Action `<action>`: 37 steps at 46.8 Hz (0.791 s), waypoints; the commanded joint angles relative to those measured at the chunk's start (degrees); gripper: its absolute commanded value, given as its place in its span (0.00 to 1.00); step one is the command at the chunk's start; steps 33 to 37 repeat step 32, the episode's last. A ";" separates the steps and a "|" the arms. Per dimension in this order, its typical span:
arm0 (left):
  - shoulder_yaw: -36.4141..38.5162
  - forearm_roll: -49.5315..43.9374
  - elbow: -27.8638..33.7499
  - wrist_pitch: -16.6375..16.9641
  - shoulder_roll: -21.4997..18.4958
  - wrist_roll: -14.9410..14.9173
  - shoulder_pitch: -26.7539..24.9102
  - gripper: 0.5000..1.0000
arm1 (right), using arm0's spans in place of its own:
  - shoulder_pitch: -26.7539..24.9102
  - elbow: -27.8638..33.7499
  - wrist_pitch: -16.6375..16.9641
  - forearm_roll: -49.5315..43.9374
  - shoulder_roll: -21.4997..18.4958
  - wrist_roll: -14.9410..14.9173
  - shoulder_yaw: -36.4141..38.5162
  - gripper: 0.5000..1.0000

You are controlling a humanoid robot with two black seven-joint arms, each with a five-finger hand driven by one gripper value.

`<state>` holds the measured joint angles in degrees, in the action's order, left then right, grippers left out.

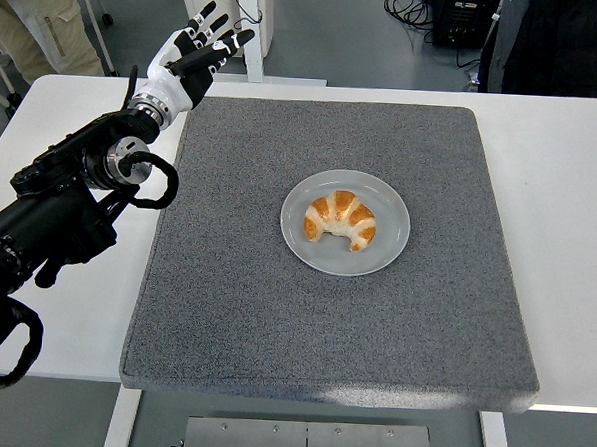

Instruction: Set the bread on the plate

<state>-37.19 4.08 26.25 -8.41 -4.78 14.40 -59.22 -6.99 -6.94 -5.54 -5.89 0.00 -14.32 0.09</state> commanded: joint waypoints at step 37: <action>-1.31 -1.62 -3.40 -1.70 2.85 0.10 0.51 1.00 | -0.31 -0.88 0.09 -0.18 0.00 0.00 -0.44 1.00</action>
